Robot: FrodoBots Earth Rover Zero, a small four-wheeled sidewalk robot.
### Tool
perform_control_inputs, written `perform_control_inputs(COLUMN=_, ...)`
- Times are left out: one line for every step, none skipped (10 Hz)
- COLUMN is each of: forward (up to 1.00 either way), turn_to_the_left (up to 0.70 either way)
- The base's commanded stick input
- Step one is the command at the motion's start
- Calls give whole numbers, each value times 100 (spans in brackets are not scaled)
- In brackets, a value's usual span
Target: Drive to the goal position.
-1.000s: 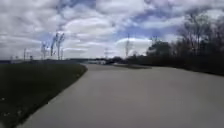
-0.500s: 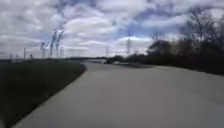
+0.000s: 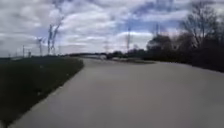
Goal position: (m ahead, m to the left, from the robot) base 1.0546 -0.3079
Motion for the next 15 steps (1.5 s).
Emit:
perform_control_inputs(forward=91, turn_to_the_left=2)
perform_control_inputs(forward=91, turn_to_the_left=3)
perform_control_inputs(forward=91, turn_to_the_left=4)
perform_control_inputs(forward=91, turn_to_the_left=5)
perform_control_inputs(forward=91, turn_to_the_left=6)
perform_control_inputs(forward=91, turn_to_the_left=7)
perform_control_inputs(forward=91, turn_to_the_left=5)
perform_control_inputs(forward=91, turn_to_the_left=4)
perform_control_inputs(forward=91, turn_to_the_left=3)
perform_control_inputs(forward=91, turn_to_the_left=2)
perform_control_inputs(forward=91, turn_to_the_left=0)
perform_control_inputs(forward=91, turn_to_the_left=0)
perform_control_inputs(forward=91, turn_to_the_left=0)
perform_control_inputs(forward=91, turn_to_the_left=0)
perform_control_inputs(forward=91, turn_to_the_left=0)
